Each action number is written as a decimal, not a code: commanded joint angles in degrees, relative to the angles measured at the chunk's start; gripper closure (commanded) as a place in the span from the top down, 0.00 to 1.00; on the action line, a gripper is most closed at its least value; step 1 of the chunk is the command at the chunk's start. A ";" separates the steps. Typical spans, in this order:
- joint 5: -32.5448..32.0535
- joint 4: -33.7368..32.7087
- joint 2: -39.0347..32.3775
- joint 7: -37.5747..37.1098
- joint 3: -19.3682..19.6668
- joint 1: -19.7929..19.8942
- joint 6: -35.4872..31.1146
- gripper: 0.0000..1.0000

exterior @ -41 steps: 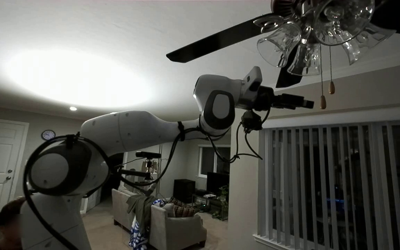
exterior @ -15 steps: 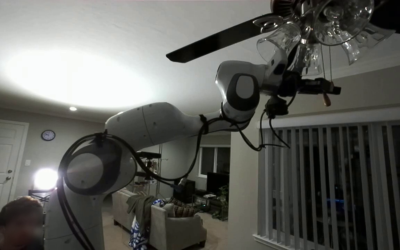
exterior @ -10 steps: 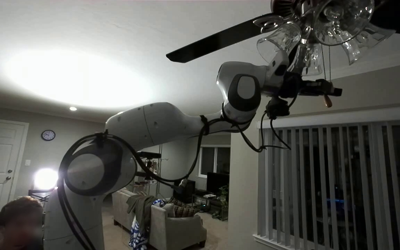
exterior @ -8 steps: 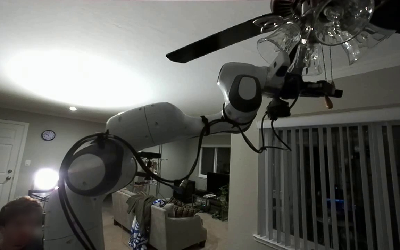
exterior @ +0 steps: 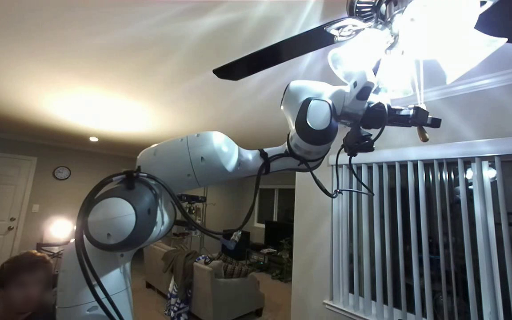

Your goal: Turn on the light

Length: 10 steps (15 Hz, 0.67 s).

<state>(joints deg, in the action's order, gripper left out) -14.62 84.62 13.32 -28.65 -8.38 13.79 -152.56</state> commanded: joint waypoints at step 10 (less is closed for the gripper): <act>-0.47 3.76 2.40 -0.06 1.97 -2.38 1.18 0.79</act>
<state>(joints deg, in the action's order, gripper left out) -14.62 85.63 13.63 -28.65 -7.38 12.34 -152.51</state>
